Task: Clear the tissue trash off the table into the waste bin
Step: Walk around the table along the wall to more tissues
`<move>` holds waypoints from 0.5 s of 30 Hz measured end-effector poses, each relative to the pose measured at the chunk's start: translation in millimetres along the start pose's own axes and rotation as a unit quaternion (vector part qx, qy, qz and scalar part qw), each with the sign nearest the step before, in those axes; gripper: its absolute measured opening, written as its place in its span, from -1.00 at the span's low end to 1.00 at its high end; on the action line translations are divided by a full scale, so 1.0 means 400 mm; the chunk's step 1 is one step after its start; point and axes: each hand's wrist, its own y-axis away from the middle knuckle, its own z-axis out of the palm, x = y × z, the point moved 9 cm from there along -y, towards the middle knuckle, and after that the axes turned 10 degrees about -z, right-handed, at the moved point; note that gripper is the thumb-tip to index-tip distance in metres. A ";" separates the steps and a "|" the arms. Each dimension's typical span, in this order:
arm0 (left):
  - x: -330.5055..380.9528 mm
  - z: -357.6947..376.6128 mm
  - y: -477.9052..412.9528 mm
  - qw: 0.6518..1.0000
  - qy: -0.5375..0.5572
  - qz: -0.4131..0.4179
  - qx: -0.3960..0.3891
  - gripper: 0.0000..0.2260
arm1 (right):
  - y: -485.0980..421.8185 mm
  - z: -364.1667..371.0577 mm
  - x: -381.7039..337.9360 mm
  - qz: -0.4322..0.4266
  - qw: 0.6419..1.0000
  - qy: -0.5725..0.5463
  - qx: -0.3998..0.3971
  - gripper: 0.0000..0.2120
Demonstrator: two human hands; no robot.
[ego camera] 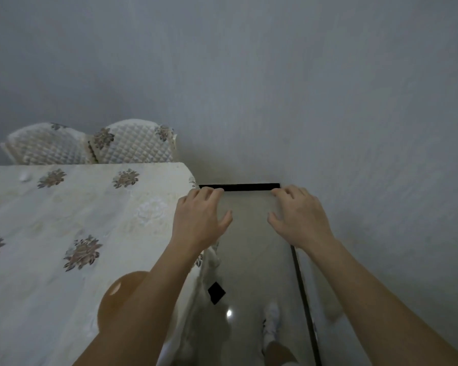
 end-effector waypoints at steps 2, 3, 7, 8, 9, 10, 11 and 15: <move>0.012 0.027 -0.040 1.000 0.001 0.003 -0.006 -0.53 | -0.034 0.019 0.027 0.002 1.000 -0.011 0.002 -0.51; 0.018 0.043 -0.064 1.000 -0.001 0.004 -0.008 -0.53 | -0.055 0.031 0.043 0.003 1.000 -0.016 0.003 -0.51; 0.037 0.113 -0.192 1.000 -0.012 0.004 -0.006 -0.52 | -0.176 0.090 0.110 0.007 1.000 -0.030 0.004 -0.46; 0.042 0.133 -0.233 1.000 -0.016 0.003 -0.004 -0.53 | -0.216 0.109 0.129 0.003 1.000 -0.030 0.003 -0.49; 0.046 0.154 -0.276 1.000 -0.020 0.002 -0.005 -0.53 | -0.259 0.127 0.150 -0.002 1.000 -0.029 0.001 -0.53; 0.050 0.175 -0.321 1.000 -0.022 -0.001 -0.008 -0.52 | -0.304 0.145 0.174 -0.006 1.000 -0.028 -0.001 -0.55; 0.053 0.196 -0.367 1.000 -0.025 -0.006 -0.011 -0.52 | -0.351 0.160 0.200 -0.010 0.999 -0.031 -0.003 -0.56; 0.080 0.258 -0.559 0.999 -0.025 -0.024 -0.007 -0.51 | -0.547 0.196 0.303 -0.032 0.998 -0.048 -0.008 -0.57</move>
